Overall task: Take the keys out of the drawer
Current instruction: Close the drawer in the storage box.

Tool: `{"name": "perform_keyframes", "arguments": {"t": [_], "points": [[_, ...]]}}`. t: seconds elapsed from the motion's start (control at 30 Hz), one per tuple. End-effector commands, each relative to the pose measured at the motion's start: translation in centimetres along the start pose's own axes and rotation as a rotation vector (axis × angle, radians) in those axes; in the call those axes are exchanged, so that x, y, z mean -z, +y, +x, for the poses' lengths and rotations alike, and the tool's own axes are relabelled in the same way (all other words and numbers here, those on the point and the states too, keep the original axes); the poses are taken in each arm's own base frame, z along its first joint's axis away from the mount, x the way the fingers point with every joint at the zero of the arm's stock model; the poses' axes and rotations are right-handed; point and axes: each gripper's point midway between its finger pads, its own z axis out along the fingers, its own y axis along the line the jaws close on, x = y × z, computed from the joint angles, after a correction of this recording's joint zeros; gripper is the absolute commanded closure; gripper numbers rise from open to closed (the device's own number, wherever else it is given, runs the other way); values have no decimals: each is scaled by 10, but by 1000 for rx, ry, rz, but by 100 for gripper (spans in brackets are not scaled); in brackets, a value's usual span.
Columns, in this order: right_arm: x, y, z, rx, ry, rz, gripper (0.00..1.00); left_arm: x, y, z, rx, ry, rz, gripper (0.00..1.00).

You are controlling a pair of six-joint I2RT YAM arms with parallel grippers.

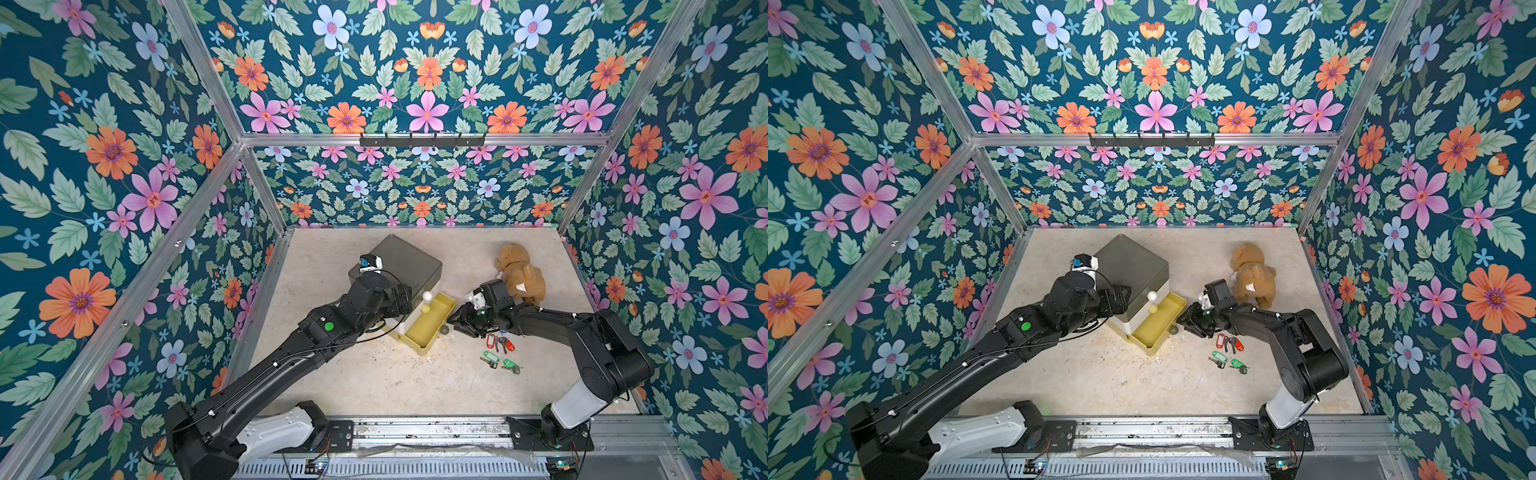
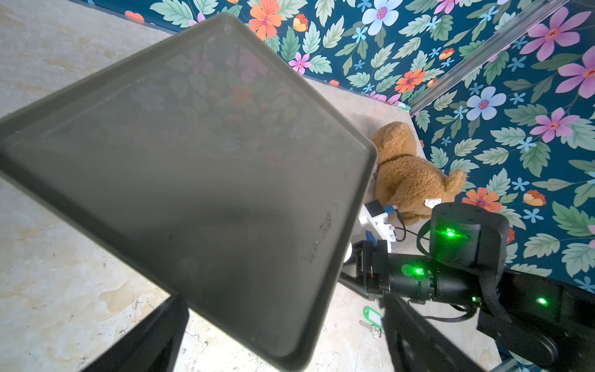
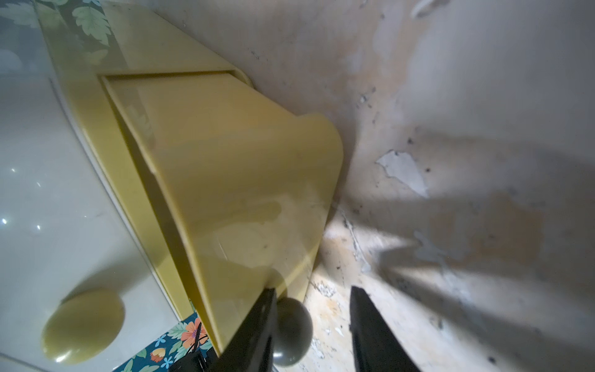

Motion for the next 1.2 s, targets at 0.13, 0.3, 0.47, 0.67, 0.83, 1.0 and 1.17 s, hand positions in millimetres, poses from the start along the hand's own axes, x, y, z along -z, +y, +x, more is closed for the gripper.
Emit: {"name": "perform_keyframes", "arguments": {"t": [0.13, 0.3, 0.47, 0.67, 0.83, 1.0, 1.17], "points": [[-14, 5, -5, 21, 11, -9, 58, 8, 5, -5, -2, -36, -4, 1], [-22, 8, -7, 23, 20, -9, 58, 16, 6, -10, 1, -69, 6, 1], [-30, 16, -11, 26, 28, -16, 58, 21, 8, -13, -7, -83, 4, 1], [-34, 25, -15, 25, 24, -40, 58, 26, 14, -12, -2, -99, -4, 1], [-36, 32, -15, 21, 22, -69, 58, 25, 16, -10, -4, -98, -6, 1], [-40, 38, -15, 5, 28, -115, 57, 23, 17, -8, -4, -97, -8, 1], [-42, 46, -18, 0, 21, -159, 57, 24, 17, -8, -3, -97, -7, 1]]}}
